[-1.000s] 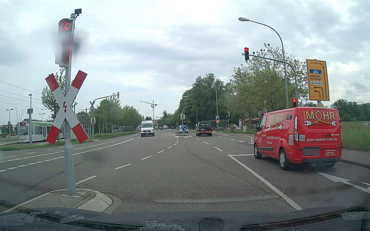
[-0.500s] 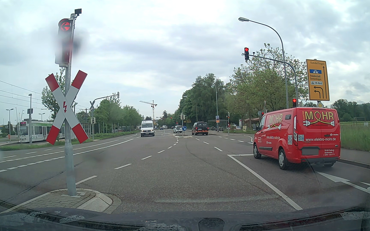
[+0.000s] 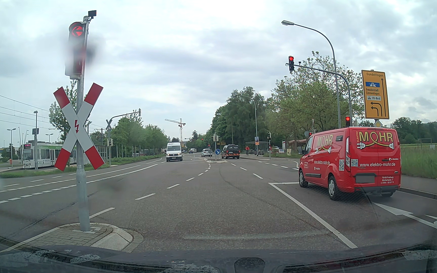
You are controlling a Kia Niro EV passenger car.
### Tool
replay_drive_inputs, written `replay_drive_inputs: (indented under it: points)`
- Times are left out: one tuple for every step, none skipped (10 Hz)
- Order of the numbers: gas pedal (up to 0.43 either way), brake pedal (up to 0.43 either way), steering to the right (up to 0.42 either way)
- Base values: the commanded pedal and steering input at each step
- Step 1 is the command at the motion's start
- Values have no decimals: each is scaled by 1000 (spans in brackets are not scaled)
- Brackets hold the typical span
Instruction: Follow the waypoints while adhering to traffic rules and regulations
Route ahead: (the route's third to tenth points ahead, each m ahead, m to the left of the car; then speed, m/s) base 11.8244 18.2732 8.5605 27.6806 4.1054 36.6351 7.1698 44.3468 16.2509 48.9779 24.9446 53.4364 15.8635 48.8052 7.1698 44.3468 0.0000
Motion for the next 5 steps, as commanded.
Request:
replay_drive_inputs:
  points:
    - [0, 201, 12]
    - [0, 201, 12]
    - [0, 201, 12]
    - [0, 201, 12]
    - [0, 201, 12]
